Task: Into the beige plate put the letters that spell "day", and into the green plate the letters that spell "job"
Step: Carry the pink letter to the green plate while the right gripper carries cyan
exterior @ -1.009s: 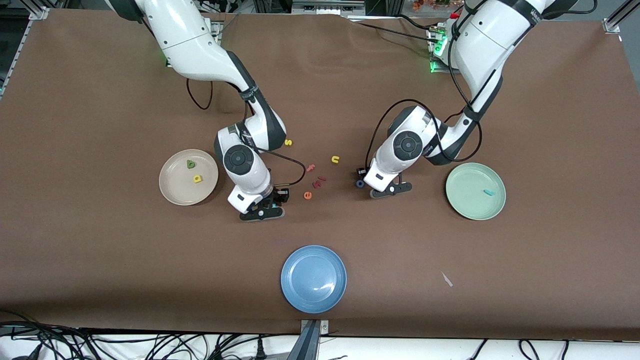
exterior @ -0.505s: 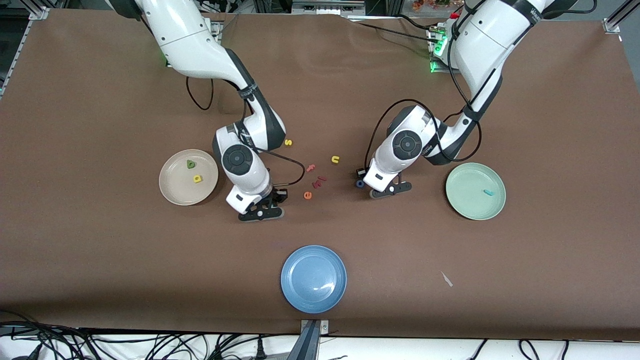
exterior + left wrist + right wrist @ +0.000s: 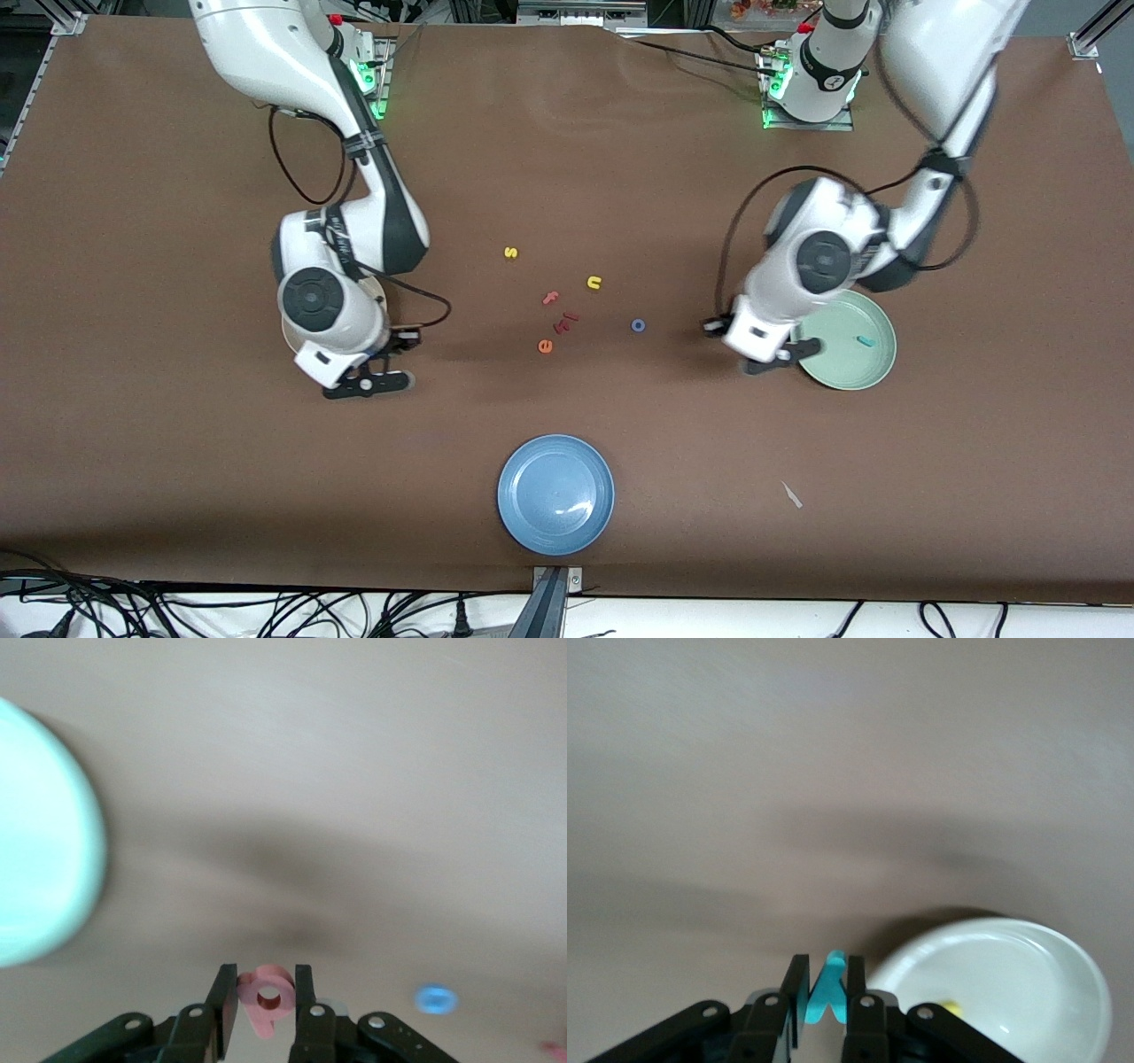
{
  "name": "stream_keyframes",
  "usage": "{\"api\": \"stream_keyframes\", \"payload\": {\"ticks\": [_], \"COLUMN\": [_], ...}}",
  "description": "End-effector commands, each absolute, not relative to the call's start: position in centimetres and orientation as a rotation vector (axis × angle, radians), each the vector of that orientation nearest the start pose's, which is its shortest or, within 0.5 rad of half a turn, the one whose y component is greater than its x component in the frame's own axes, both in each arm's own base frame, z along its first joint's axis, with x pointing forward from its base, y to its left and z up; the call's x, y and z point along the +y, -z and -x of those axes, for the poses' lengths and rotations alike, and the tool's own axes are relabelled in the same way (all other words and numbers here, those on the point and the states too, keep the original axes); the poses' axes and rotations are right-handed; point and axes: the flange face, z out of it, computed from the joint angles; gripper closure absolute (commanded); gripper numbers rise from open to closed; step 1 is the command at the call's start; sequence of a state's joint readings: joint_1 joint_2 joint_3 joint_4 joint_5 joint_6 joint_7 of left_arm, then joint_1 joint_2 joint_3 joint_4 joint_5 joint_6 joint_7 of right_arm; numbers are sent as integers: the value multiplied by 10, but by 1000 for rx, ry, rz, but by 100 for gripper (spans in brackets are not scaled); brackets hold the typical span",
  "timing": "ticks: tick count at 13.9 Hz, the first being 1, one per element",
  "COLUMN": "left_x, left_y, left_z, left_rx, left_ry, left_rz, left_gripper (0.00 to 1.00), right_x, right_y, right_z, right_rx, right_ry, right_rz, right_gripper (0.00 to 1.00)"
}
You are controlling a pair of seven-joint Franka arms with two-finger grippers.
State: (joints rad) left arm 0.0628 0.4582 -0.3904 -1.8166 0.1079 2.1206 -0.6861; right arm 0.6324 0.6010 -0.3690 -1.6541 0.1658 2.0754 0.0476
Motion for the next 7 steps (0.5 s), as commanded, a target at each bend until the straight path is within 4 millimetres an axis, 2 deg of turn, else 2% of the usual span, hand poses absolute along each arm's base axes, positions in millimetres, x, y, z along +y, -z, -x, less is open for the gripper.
{"api": "stream_keyframes", "payload": {"ticks": [1, 3, 4, 5, 6, 7], "left_x": [-85, -26, -9, 1, 6, 8], "left_y": [-284, -269, -252, -235, -221, -207], "left_z": [-610, -611, -612, -615, -616, -615], "left_rx": [-362, -296, -272, -246, -216, -188], "left_ry": [-338, -390, -416, -425, -407, -413], "left_rz": [3102, 3128, 3146, 3155, 3143, 3132], "left_gripper": [97, 97, 97, 97, 93, 87], "right_x": [149, 112, 104, 102, 94, 89], "right_y": [-253, -233, -227, -219, -208, -198], "right_z": [-593, -588, -587, -587, -586, -584], "right_rx": [-297, -270, -285, -291, -278, -272], "right_ry": [-342, -352, -316, -299, -305, -323], "right_rz": [3194, 3222, 3227, 3236, 3248, 3255], "right_gripper": [96, 96, 96, 95, 93, 84]}}
